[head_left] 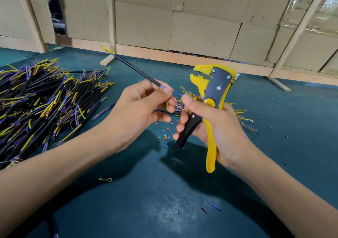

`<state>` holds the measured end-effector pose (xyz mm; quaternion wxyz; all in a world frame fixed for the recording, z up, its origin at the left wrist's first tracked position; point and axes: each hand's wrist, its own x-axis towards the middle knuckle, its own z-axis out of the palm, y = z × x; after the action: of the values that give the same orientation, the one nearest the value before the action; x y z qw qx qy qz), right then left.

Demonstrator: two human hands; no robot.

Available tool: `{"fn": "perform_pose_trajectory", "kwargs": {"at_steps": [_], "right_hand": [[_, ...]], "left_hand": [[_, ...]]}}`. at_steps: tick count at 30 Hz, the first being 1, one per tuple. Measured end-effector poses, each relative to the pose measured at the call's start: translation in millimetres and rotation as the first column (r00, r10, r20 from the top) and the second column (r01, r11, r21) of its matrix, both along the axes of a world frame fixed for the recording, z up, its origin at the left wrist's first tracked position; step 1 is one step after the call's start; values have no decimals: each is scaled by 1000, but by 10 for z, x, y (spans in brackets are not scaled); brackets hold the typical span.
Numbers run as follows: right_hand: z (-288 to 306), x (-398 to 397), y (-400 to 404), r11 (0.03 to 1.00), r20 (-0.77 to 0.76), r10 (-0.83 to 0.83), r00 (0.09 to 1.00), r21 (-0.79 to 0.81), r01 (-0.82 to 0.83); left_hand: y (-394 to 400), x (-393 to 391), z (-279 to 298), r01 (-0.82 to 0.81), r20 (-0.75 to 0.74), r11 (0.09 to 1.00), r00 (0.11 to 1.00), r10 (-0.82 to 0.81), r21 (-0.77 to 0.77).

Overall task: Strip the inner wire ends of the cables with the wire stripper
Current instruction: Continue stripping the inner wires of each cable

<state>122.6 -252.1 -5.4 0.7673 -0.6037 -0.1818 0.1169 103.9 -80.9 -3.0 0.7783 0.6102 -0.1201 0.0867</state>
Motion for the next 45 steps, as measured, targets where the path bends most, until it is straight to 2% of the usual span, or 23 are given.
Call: {"fn": "perform_pose_trajectory", "kwargs": {"at_steps": [7, 11, 13, 16, 19, 22, 26, 30, 34, 39, 45], "right_hand": [[77, -52, -29, 967, -207, 255, 944, 51, -250], [109, -50, -12, 987, -386, 158, 909, 93, -132], [127, 2, -70, 994, -459, 98, 883, 91, -63], [140, 88, -187, 995, -503, 87, 860, 84, -51], [135, 131, -212, 993, -487, 107, 867, 93, -70], [113, 96, -146, 978, -450, 188, 873, 169, -123], [66, 34, -72, 980, -377, 185, 908, 139, -142], [15, -12, -34, 977, -377, 203, 904, 141, -161], [-68, -77, 41, 963, -365, 266, 892, 128, -235], [-90, -105, 69, 935, -280, 356, 892, 119, -335], [-111, -140, 84, 926, -200, 378, 904, 82, -369]], "left_hand": [[51, 26, 70, -61, -41, 996, 997, 59, -60], [84, 54, 75, -91, -34, 994, 995, 89, -67], [99, 76, 46, -125, -18, 992, 992, 125, -6], [111, 107, -22, -180, 6, 975, 983, 181, 134], [115, 132, -89, -210, 8, 950, 977, 214, 232], [117, 156, -141, -229, 16, 931, 972, 234, 285], [128, 157, -148, -240, 10, 932, 969, 247, 270], [138, 161, -96, -279, 28, 939, 960, 279, 201], [174, 170, -49, -298, -3, 953, 954, 298, 57], [183, 154, -5, -205, -35, 965, 979, 202, -164], [97, 93, 10, -129, 24, 971, 990, 136, -203]]}}
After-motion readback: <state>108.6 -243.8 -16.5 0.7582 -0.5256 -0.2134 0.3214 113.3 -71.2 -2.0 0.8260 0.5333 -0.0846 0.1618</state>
